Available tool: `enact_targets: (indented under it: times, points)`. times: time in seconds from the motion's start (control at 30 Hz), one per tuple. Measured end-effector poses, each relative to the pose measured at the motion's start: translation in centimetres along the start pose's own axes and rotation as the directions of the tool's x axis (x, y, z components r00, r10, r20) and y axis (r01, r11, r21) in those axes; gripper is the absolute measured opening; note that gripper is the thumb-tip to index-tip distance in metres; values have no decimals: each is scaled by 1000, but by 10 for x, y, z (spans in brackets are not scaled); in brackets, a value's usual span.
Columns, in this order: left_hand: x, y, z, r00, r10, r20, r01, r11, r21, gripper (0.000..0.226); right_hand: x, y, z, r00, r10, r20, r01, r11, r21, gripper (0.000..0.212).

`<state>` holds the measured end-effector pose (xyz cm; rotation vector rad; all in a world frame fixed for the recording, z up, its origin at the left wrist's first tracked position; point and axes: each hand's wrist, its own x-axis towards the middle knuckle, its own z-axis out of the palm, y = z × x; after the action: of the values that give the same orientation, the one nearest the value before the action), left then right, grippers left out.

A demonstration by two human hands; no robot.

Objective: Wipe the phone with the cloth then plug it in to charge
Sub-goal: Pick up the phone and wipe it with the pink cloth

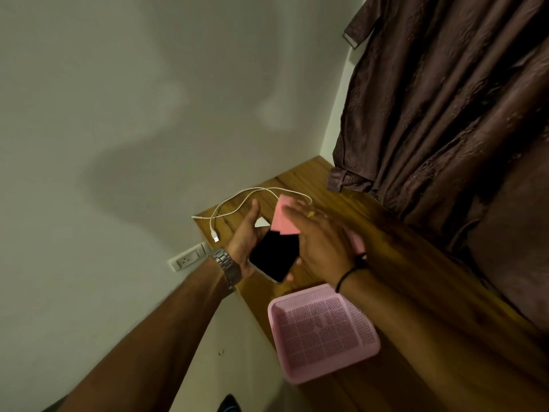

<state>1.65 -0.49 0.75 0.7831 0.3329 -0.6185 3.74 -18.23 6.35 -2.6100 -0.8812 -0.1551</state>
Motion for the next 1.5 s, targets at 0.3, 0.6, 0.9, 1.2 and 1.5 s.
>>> enact_targets:
  times: [0.3,0.6,0.9,1.2,1.5]
  points:
    - [17,4,-13,993,65,-94,-72,995,-74,95,-58,-47,41,992,-128,-3,126,969,214,65]
    - [32,10,-32,996,-22,83,13,994,106,61,-84,-58,20,951,-263,163,138,831,539,57]
    - [57,27,-41,958,81,-274,154,661,735,48,-77,16,-21,716,585,381,-427,-65,902,35]
    - [86,-5,-57,862,266,-432,245,528,813,57,-86,43,-11,609,590,530,-474,-265,840,37]
    - [92,-13,-76,797,414,-439,351,274,895,51,-51,59,18,499,643,581,-474,-360,804,20]
